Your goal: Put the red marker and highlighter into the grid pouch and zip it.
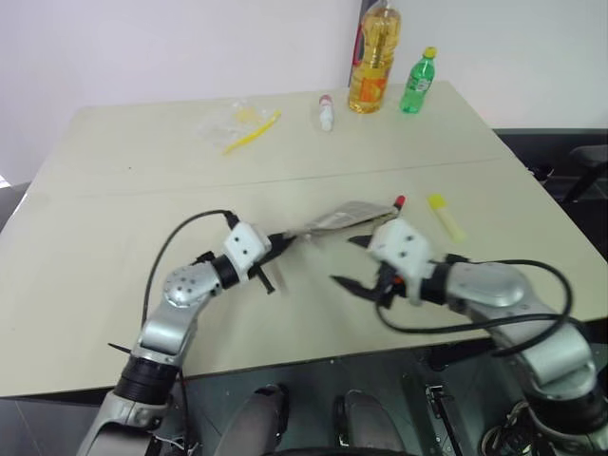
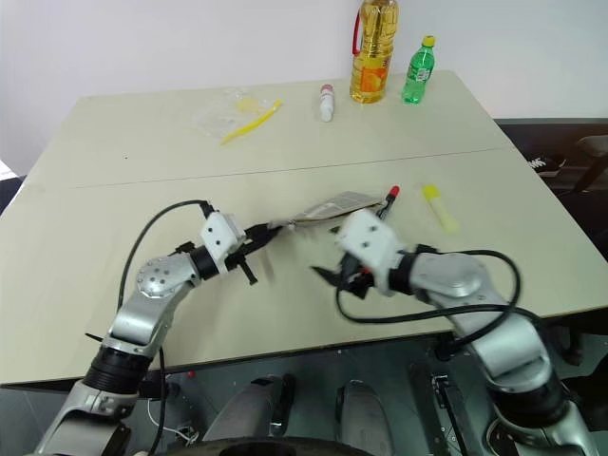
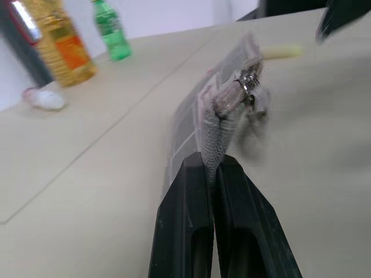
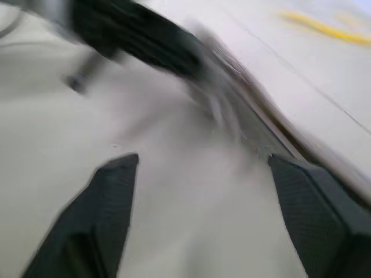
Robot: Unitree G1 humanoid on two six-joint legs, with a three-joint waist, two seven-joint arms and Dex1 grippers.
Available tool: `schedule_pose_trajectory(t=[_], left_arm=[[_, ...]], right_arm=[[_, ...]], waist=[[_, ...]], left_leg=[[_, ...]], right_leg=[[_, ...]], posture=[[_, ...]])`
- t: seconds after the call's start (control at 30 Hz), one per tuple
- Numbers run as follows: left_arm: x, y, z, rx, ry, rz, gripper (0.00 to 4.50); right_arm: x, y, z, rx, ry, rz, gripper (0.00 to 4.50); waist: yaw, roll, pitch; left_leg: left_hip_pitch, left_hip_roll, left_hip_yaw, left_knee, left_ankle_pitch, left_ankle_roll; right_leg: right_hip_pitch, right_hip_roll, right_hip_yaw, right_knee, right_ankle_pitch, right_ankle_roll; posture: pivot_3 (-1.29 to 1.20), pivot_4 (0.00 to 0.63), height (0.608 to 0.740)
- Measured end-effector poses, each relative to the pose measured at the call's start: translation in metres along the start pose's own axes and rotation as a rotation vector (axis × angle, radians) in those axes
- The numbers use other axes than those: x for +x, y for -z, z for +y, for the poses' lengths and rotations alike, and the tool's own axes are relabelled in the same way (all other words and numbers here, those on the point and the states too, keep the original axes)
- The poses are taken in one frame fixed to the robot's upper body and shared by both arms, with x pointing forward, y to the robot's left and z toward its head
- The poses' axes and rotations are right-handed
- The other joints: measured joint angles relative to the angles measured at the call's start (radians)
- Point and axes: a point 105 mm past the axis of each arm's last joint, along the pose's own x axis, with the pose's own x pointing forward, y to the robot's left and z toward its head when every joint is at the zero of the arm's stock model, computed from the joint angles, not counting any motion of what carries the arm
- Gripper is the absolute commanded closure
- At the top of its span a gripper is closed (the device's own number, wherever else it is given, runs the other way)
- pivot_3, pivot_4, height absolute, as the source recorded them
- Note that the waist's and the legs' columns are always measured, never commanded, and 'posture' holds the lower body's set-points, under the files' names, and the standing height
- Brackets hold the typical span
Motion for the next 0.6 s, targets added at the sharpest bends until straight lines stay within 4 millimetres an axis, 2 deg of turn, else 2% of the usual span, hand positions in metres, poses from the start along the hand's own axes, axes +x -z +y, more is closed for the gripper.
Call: schedule_pose_trajectory(t=[0.07, 0.17, 0.2, 0.33, 0.5, 0.6], left_arm=[[-0.004, -0.001, 0.015, 0.026, -0.044, -0.002, 4.50], [-0.003, -0.002, 0.024, 0.041, -0.079, -0.015, 4.50], [-0.002, -0.001, 0.024, 0.038, -0.086, -0.020, 4.50], [0.003, 0.001, 0.021, 0.050, -0.087, -0.028, 4.50], [0.009, -0.002, 0.016, 0.058, -0.084, -0.050, 4.50], [0.011, 0.000, 0.007, 0.052, -0.059, -0.051, 4.50]], right_arm=[[-0.011, 0.016, -0.032, 0.082, 0.168, 0.032, 1.08], [-0.016, 0.042, -0.064, 0.257, 0.369, 0.058, 0.13], [-0.013, 0.051, -0.070, 0.311, 0.417, 0.069, 0.02], [-0.001, 0.076, -0.080, 0.432, 0.519, 0.100, 0.02], [0.026, 0.070, -0.087, 0.505, 0.582, 0.046, 0.02], [0.048, 0.070, -0.091, 0.524, 0.629, 0.064, 0.02]], waist=[[-0.002, 0.000, 0.000], [-0.003, 0.000, -0.001], [-0.003, 0.000, 0.000], [-0.002, 0.000, 0.000], [-0.005, 0.000, 0.000], [-0.006, 0.000, 0.000]], left_leg=[[0.000, 0.000, 0.000, 0.000, 0.000, 0.000], [0.001, 0.000, 0.000, 0.000, 0.000, 0.000], [0.000, 0.000, 0.000, 0.000, 0.000, 0.000], [0.000, 0.000, 0.000, -0.001, 0.001, -0.001], [0.001, 0.000, 0.000, -0.001, 0.001, -0.001], [0.001, 0.000, 0.000, -0.001, 0.002, -0.002]], right_leg=[[0.000, 0.000, 0.000, 0.000, 0.000, 0.000], [0.000, 0.000, 0.000, 0.001, 0.001, 0.000], [-0.001, 0.000, 0.000, 0.002, 0.001, 0.000], [-0.001, 0.000, 0.000, 0.002, 0.002, 0.001], [-0.001, 0.000, 0.000, 0.002, 0.002, 0.001], [-0.002, 0.001, 0.000, 0.003, 0.003, 0.000]], posture=[[0.00, 0.150, 0.740], [0.00, 0.150, 0.740], [0.00, 0.150, 0.740], [0.00, 0.150, 0.740], [0.00, 0.150, 0.740], [0.00, 0.150, 0.740]])
